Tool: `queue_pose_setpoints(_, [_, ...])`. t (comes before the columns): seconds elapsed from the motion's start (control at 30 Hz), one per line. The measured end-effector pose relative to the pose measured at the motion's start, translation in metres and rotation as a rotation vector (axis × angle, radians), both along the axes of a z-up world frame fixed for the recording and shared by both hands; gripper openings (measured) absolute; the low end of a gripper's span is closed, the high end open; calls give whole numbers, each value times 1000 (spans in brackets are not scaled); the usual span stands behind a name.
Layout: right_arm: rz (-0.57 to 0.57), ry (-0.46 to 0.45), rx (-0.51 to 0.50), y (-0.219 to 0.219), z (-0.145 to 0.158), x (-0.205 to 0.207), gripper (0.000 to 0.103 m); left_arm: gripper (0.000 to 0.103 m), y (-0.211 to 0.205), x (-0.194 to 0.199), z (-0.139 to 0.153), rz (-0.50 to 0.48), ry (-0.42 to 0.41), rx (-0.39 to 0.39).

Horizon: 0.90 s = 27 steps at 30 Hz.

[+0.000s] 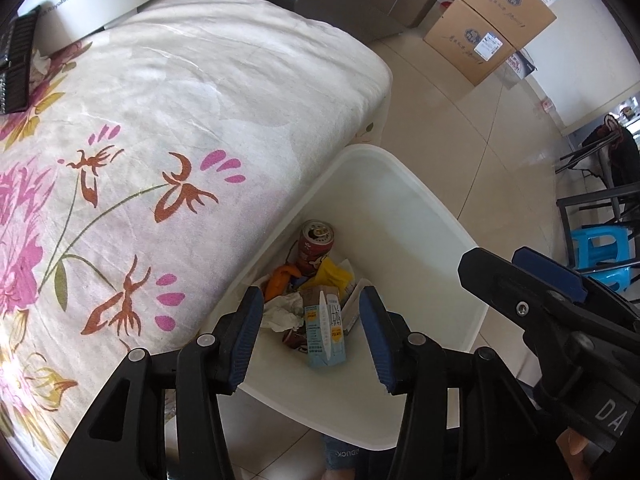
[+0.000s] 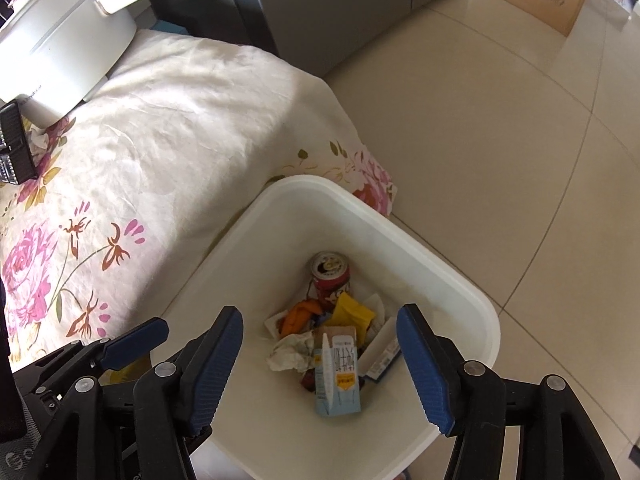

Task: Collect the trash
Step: 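Move both tools back over the table toward the black tray and tissue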

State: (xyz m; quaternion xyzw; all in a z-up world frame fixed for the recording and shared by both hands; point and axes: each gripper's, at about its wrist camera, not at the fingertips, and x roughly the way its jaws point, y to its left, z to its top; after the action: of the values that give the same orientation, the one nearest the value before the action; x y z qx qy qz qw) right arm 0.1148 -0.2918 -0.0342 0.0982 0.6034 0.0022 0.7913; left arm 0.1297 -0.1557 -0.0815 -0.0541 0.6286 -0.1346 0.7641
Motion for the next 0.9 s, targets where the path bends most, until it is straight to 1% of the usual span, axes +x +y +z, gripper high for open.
queue_pose_setpoints(0.07, [-5,-1,3,0,-1,1,69,53,-2,0,0,1,3,0])
queue_pose_setpoints(0.13, [-10,-2,5,2,-3,3,70,53,-1,0,-1,-4,3,19])
queue_pose_setpoints(0.2, [-6,6,2,7,-6,6,71,53,3,-2,-2,-1,-2,48])
queue_pose_setpoints(0.23, [0,12,3,11,-8,7,71,53,16,-7,-1,-3,0,44])
queue_pose_setpoints(0.33, [16,14,24,20,-9,10,71,53,26,-6,-2,10,13,14])
queue_pose_setpoints(0.43, [10,-11,46,25,-3,14,71,53,33,-9,7,11,6,2])
queue_pose_setpoints(0.53, [-40,-46,85,21,7,16,71,53,43,-11,26,7,-20,-49])
queue_pose_setpoints(0.6, [-85,-91,92,14,18,17,71,53,53,-11,43,14,-47,-83])
queue_pose_setpoints(0.67, [-127,-128,100,7,27,18,71,53,68,-7,58,42,-86,-77])
queue_pose_setpoints(0.73, [-151,-147,79,4,32,20,73,53,87,1,68,96,-125,-24])
queue_pose_setpoints(0.83, [-116,-143,63,16,30,25,74,53,120,16,76,206,-171,43])
queue_pose_setpoints(0.9, [-60,-128,82,29,26,29,74,53,146,27,78,271,-167,47])
